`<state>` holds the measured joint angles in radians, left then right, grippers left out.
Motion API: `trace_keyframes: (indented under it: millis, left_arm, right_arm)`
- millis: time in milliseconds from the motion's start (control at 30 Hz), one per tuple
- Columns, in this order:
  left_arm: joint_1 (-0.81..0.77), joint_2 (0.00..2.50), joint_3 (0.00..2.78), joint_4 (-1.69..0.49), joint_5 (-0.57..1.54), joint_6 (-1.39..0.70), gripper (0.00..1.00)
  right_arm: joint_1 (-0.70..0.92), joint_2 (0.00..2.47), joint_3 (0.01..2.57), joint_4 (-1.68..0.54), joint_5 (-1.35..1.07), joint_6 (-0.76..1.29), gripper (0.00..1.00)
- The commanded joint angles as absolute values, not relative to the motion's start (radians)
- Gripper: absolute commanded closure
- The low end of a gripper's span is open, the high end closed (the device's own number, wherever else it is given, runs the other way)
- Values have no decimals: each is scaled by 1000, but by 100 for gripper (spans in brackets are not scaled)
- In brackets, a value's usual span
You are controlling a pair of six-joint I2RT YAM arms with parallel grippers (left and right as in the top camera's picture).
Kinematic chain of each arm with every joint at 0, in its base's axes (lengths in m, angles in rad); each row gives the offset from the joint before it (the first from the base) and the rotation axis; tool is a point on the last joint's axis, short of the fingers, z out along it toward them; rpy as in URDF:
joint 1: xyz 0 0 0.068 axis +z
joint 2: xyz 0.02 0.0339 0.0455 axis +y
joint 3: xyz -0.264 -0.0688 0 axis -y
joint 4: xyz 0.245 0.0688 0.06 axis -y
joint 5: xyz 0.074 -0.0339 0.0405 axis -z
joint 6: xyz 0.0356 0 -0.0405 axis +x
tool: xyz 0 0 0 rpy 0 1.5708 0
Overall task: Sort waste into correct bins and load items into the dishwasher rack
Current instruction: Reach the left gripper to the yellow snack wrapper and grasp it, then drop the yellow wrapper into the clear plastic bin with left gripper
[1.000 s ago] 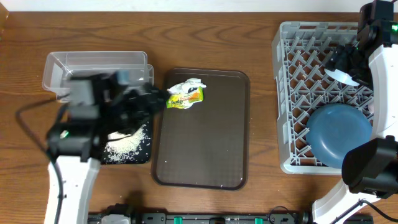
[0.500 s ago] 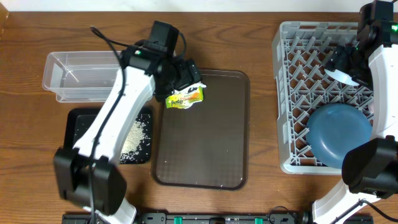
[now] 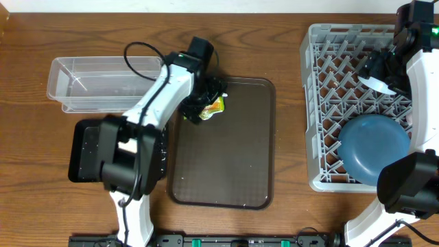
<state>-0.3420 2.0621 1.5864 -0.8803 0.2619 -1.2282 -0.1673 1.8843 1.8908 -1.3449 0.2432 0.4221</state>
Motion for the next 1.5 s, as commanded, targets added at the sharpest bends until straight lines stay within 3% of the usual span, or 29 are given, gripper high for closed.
trace_keyframes:
  millis: [0,133,267,500,567,633,700,900,933,1467]
  left_arm:
    - [-347,2096,1601,-855,250,-1360,6]
    - [-350,2127,1601,-820,244,-1369,6]
    - [-350,2145,1588,-820,231,-1401,16]
    - [-353,2168,1555,-820,207,-1400,18]
    - [-353,2168,1552,-820,187,-1391,28]
    - [-354,2168,1552,-822,182,-1380,46]
    - [-356,2168,1552,-829,182,-1375,57]
    - [-376,2168,1552,-829,183,-1298,81]
    - [-378,2167,1552,-829,183,-1288,93]
    - [-410,1921,1552,-994,197,-1248,94]
  right_arm:
    - [-169,1892,1890,-1346,253,441,1]
    - [-169,1892,1890,-1346,253,441,1]
    - [-169,1892,1890,-1346,253,441,1]
    - [-169,1892,1890,-1346,253,441,1]
    - [-169,1892,1890,-1346,253,441,1]
    - [-169,1892,1890,-1346,253,441,1]
    - [-169,1892,1890,-1346,253,441,1]
    - [-169,1892,1890,-1346,253,441,1]
    - [-169,1892,1890,-1346,253,441,1]
    - [-169,1892,1890,-1346,253,441,1]
